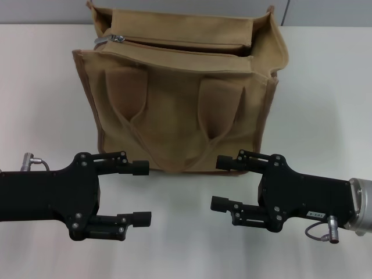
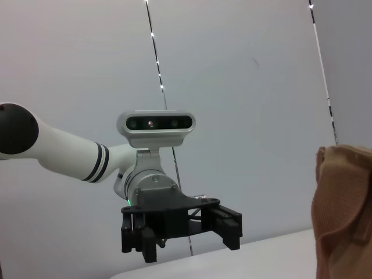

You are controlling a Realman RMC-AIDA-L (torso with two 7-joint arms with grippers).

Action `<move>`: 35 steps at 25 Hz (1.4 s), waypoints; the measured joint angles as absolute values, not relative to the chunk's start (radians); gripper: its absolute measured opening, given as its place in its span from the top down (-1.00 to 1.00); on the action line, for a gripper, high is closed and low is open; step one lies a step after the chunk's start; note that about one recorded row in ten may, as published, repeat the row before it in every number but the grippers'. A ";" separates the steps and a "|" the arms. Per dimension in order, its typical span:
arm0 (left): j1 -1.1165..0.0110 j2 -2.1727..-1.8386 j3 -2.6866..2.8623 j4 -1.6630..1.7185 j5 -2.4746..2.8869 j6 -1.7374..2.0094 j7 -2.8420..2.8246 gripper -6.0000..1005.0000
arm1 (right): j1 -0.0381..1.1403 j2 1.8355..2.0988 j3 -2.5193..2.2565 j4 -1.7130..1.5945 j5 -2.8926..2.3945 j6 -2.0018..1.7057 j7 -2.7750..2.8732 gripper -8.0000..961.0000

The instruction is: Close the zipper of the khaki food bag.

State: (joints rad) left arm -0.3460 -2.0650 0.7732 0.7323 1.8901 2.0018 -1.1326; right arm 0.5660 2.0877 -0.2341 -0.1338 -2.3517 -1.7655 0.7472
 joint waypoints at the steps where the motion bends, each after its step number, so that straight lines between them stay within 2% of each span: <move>1: -0.346 -2.065 0.773 0.732 1.890 2.002 -1.133 -0.54 | 0.566 2.088 -0.234 -0.134 -2.352 -1.765 0.747 -0.48; 12: -0.339 -2.065 0.760 0.728 1.889 1.999 -1.119 -0.51 | 0.564 2.088 -0.235 -0.124 -2.352 -1.765 0.746 -0.48; 20: -0.291 -2.065 0.579 0.684 1.780 1.980 -1.005 -0.49 | 0.565 2.088 -0.235 -0.082 -2.352 -1.765 0.705 -0.48; 28: -0.291 -2.067 0.433 0.636 1.759 1.722 -0.974 -0.47 | 0.564 2.088 -0.235 -0.058 -2.352 -1.758 0.673 -0.48; 30: -0.319 -2.069 0.443 0.601 1.758 1.575 -0.951 -0.46 | 0.564 2.088 -0.235 -0.046 -2.352 -1.757 0.660 -0.48; 35: -0.371 -2.073 0.440 0.525 1.746 1.477 -0.838 -0.45 | 0.557 2.088 -0.235 -0.033 -2.351 -1.752 0.646 -0.48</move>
State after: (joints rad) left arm -0.3712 -2.0730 0.4398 0.5247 1.7465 1.4768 -0.8377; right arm 0.5570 2.0877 -0.2347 -0.0334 -2.3515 -1.7516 0.6463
